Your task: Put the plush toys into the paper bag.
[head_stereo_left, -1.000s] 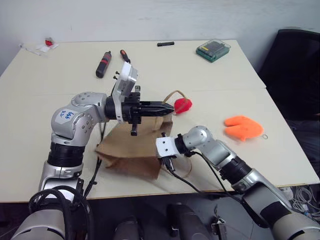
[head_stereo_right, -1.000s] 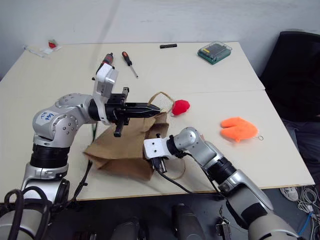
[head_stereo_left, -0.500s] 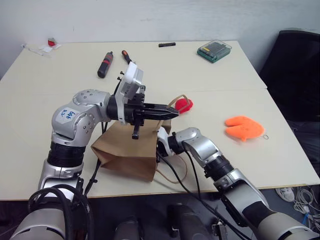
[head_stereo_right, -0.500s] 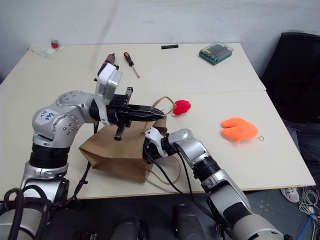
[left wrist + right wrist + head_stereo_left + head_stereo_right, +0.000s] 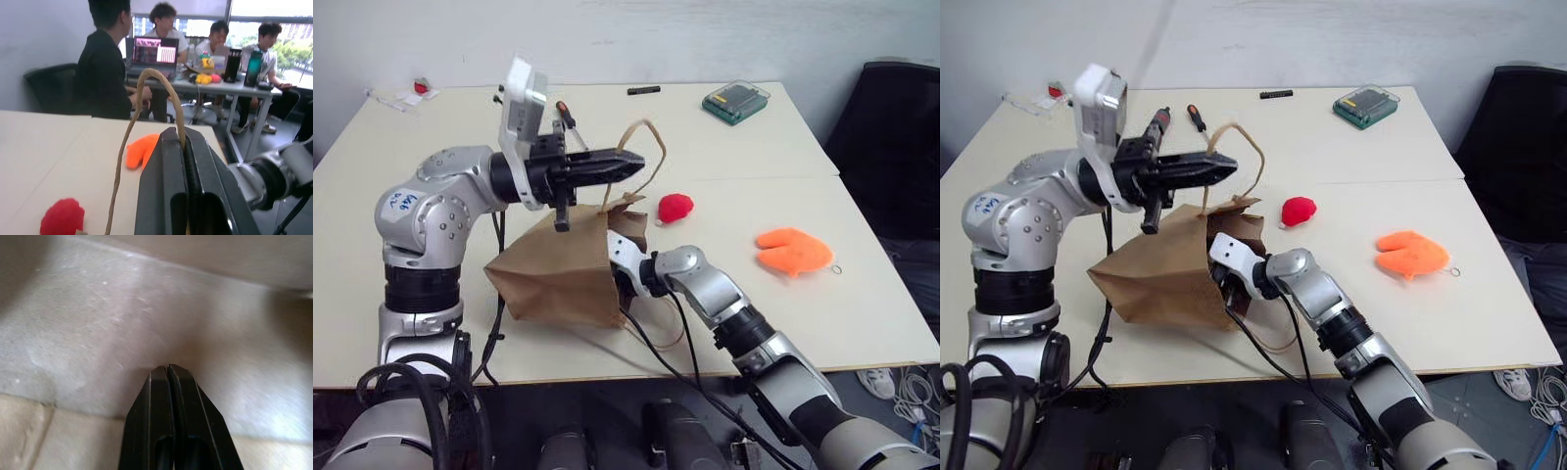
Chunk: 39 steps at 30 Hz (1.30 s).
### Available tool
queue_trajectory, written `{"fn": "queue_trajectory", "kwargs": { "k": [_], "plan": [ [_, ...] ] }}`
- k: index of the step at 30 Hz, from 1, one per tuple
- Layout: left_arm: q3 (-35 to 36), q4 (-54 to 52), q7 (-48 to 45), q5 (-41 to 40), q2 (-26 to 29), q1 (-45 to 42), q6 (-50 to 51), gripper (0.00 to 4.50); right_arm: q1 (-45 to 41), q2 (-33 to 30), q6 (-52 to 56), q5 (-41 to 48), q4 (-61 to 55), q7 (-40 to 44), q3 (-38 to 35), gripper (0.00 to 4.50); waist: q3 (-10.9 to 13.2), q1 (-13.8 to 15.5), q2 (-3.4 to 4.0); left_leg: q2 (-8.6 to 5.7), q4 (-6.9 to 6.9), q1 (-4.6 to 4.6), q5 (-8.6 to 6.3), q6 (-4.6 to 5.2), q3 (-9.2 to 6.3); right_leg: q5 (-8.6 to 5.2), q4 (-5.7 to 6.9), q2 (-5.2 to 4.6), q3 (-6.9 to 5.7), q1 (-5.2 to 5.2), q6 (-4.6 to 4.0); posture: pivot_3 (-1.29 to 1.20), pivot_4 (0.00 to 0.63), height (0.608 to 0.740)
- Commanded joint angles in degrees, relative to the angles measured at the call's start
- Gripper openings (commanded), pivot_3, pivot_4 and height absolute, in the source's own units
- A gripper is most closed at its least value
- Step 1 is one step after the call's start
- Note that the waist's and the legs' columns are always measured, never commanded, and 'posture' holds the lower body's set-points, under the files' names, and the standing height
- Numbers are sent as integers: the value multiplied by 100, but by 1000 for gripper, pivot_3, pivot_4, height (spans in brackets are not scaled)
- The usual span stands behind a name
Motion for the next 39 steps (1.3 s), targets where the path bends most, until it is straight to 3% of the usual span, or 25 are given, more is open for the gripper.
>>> {"fn": "queue_trajectory", "kwargs": {
  "k": [1,9,12,15,18,23,29,32,35,39],
  "plan": [
    [-193,-217,-127,231,102,175,-366,0,466,-362,88,200,-854,0,-380,59,1,14,0,0,0,-4,0,0,-5,0,-3,-1,-4,0,0,0,150,740],
    [-176,-243,-305,44,248,339,-220,0,1687,-1273,1517,1412,-3928,10,-1364,59,7,-33,3,5,-25,-13,-1,-8,-9,-1,-28,13,-5,-6,-1,0,150,740],
    [-233,-298,-533,-9,436,493,-115,0,2885,-1835,2406,1905,-5413,-356,-2788,59,8,24,6,4,-40,-11,1,-11,-10,-2,-39,14,-4,-7,-2,0,150,740],
    [-255,-300,-640,-29,517,561,-131,0,3499,-2084,2973,2176,-5949,-707,-3741,59,10,63,0,-2,-46,-18,-1,-7,-14,-2,-57,9,-4,-5,5,0,150,740],
    [-303,-244,-775,10,559,600,-177,0,4124,-2435,3318,2248,-6171,-860,-4767,632,10,88,1,-5,-38,-9,-2,-3,-13,1,-57,10,-2,7,10,0,150,740],
    [-364,-76,-916,110,561,565,-285,0,4379,-2858,3426,2117,-5689,-1234,-5766,2356,10,95,0,-6,-40,-5,-2,-3,-9,1,-58,19,7,9,10,0,150,740],
    [-405,63,-986,199,535,509,-391,0,4492,-3498,2450,1367,-4851,-1528,-5226,4470,11,111,-1,-6,-44,-6,-2,-2,-8,1,-64,23,12,8,10,0,150,740],
    [-395,54,-965,207,520,502,-393,0,4326,-3647,1849,939,-4290,-1729,-4721,4470,11,112,-1,-6,-45,-5,-2,-3,-6,1,-64,24,14,8,11,0,150,740],
    [-354,59,-940,222,531,522,-404,0,4059,-4048,604,-40,-3395,-1958,-3780,4470,13,101,0,-8,-44,-3,0,1,1,2,-64,20,19,8,13,0,150,740],
    [-265,60,-865,197,540,531,-365,0,3685,-4127,-135,-352,-2779,-1865,-3230,4470,13,102,0,-4,-47,-2,1,0,2,2,-65,24,19,6,13,0,150,740]
  ]
}}
